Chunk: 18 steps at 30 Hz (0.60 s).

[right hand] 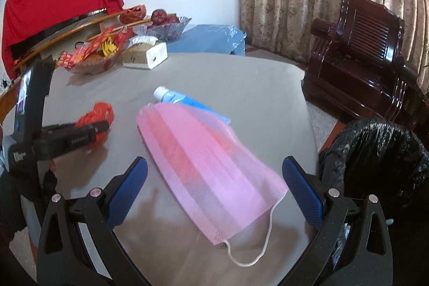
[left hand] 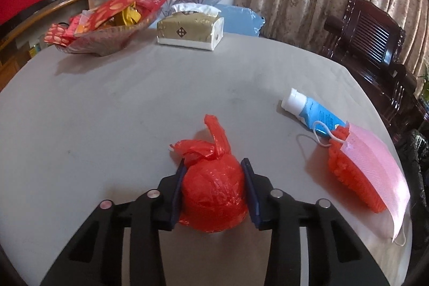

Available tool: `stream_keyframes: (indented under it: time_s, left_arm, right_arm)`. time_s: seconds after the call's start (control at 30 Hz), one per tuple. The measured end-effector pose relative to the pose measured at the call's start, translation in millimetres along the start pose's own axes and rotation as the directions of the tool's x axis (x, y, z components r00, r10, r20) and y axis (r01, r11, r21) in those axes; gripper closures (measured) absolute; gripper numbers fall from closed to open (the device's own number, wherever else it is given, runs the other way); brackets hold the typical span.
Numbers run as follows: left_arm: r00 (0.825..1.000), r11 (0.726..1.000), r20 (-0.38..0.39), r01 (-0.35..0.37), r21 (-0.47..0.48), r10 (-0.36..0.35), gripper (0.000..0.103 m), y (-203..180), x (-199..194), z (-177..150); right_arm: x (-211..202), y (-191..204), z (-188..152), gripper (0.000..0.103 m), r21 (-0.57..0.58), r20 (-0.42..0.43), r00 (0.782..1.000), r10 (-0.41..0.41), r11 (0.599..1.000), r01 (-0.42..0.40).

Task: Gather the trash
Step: 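Grasp the red plastic bag with the left tool while the right tool grasps the pink mask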

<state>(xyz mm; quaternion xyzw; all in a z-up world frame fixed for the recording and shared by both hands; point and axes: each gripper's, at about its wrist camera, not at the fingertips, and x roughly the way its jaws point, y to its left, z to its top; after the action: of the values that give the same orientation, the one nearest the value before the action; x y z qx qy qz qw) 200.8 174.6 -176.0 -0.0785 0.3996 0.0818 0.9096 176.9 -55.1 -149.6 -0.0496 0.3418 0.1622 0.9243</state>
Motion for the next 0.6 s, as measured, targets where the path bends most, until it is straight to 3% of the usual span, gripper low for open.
stream_keyframes:
  time_s: [0.47,0.6]
  left_arm:
    - [0.998,0.998,0.066,0.018,0.061,-0.023,0.066,-20,-45,-13]
    - [0.998,0.997,0.062,0.025,0.069,-0.03,0.066,-25,-48,-16]
  right_arm:
    - [15,-1,-17,0.007,-0.039,-0.079,0.996,-0.033,0.999,0.03]
    - [21,-3,-18,0.022,-0.04,-0.111,0.994,-0.023,0.999,0.019]
